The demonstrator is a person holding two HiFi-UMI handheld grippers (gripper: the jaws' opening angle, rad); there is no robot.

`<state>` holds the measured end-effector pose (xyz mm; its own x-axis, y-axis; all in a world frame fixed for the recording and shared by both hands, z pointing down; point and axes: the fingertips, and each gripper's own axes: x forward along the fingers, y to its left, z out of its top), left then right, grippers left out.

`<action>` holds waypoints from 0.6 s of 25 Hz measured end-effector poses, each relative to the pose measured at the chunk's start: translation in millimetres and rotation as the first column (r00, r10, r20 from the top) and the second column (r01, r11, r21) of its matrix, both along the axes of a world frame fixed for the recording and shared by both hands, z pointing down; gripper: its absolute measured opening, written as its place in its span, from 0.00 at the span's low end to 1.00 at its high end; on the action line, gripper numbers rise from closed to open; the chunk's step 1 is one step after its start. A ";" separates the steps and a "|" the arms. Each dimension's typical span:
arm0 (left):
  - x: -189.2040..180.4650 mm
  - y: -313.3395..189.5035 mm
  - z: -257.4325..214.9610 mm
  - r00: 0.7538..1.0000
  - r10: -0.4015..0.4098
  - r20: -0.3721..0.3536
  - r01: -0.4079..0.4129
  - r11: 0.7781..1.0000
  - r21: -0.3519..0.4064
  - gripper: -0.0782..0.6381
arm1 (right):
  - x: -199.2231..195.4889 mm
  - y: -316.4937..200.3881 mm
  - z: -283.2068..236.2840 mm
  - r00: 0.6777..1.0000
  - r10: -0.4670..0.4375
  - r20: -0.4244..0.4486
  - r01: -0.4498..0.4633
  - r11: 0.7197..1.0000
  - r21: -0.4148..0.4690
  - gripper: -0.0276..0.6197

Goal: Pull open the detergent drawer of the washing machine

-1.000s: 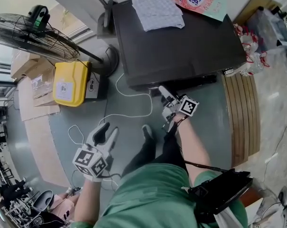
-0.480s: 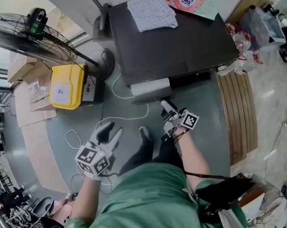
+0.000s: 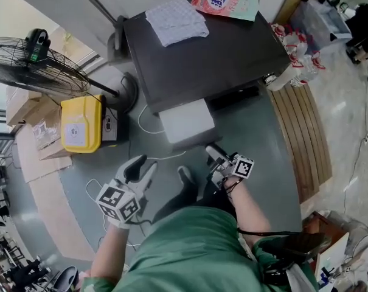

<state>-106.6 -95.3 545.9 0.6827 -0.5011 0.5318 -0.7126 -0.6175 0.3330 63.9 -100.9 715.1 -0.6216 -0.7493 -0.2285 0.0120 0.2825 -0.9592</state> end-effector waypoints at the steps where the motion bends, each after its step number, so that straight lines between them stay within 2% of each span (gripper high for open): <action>1: 2.0 -1.2 -0.7 1.000 0.008 -0.003 -0.008 1.000 0.000 0.34 | 1.0 6.8 -0.6 1.000 0.008 0.005 -0.008 1.000 -0.006 0.42; 9: 13.4 -14.5 -9.3 0.998 0.054 -0.037 -0.054 0.998 0.012 0.34 | 7.8 26.7 3.3 0.998 0.053 -0.029 -0.054 0.997 -0.060 0.42; 12: 9.7 -20.4 -14.7 0.997 0.040 -0.064 -0.039 0.999 0.015 0.34 | 6.1 30.1 9.2 0.994 0.014 -0.108 -0.028 0.992 -0.121 0.42; 15: 5.0 -26.7 -19.0 0.996 0.028 -0.082 -0.026 0.999 0.024 0.34 | 4.3 34.3 16.0 0.970 -0.036 -0.240 -0.017 0.977 -0.214 0.38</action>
